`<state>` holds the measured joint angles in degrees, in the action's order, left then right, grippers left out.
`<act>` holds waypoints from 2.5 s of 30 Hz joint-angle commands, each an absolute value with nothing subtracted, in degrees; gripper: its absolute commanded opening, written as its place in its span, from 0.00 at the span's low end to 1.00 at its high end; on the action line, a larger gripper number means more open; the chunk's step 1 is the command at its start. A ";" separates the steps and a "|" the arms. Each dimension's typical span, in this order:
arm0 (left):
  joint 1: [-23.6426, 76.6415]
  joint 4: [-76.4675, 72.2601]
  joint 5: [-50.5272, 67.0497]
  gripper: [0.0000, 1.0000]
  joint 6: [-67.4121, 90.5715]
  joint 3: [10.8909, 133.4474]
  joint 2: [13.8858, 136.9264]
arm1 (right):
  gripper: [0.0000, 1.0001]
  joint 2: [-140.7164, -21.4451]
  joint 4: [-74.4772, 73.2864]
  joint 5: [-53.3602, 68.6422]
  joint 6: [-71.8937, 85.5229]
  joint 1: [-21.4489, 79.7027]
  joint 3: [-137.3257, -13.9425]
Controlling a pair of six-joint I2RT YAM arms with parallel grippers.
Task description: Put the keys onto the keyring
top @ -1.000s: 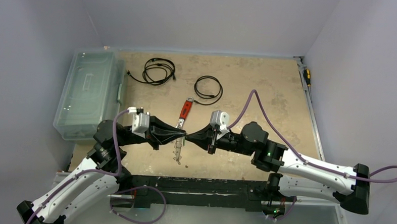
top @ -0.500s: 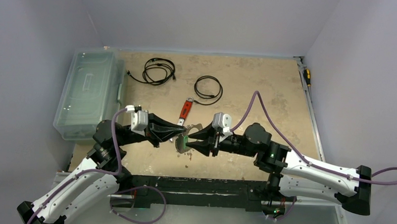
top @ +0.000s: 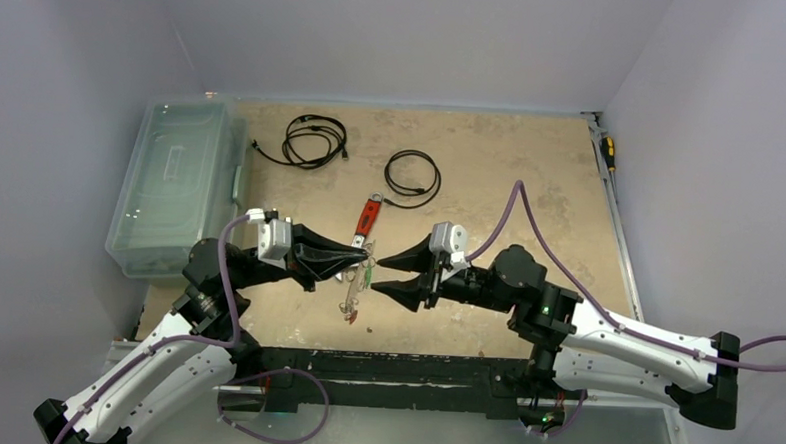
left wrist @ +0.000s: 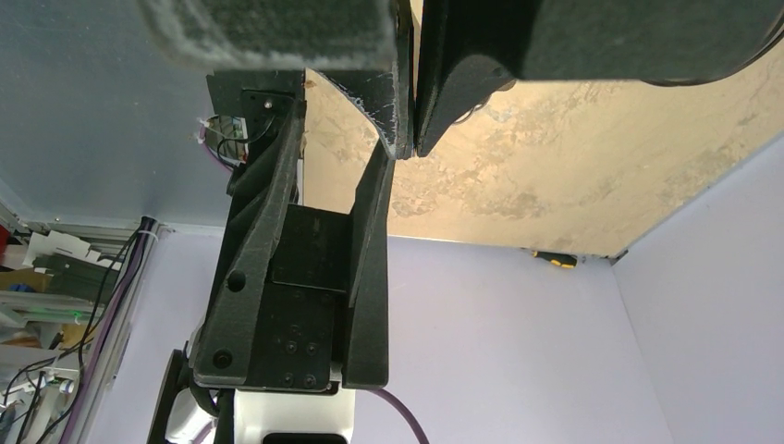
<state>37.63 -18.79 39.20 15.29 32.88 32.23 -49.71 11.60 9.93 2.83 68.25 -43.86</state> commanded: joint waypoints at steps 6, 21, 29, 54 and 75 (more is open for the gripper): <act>37.31 -22.37 39.45 0.00 14.88 33.45 31.98 | 0.49 -45.33 14.41 5.40 3.25 68.40 -43.18; 37.24 -22.85 39.64 0.00 15.24 33.24 31.64 | 0.29 -50.35 19.98 6.24 3.96 68.38 -42.99; 37.23 -22.85 39.73 0.00 15.34 33.22 31.55 | 0.24 -51.60 21.56 6.76 3.82 68.38 -43.15; 37.32 -23.02 39.73 0.00 15.38 33.13 31.29 | 0.21 -54.49 24.08 6.95 2.99 68.29 -44.24; 37.24 -24.33 40.39 0.00 16.00 32.73 30.64 | 0.23 -54.67 25.16 5.15 3.12 67.94 -43.71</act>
<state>37.52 -20.12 39.59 15.46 32.88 31.62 -54.78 22.31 6.94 3.64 68.23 -42.92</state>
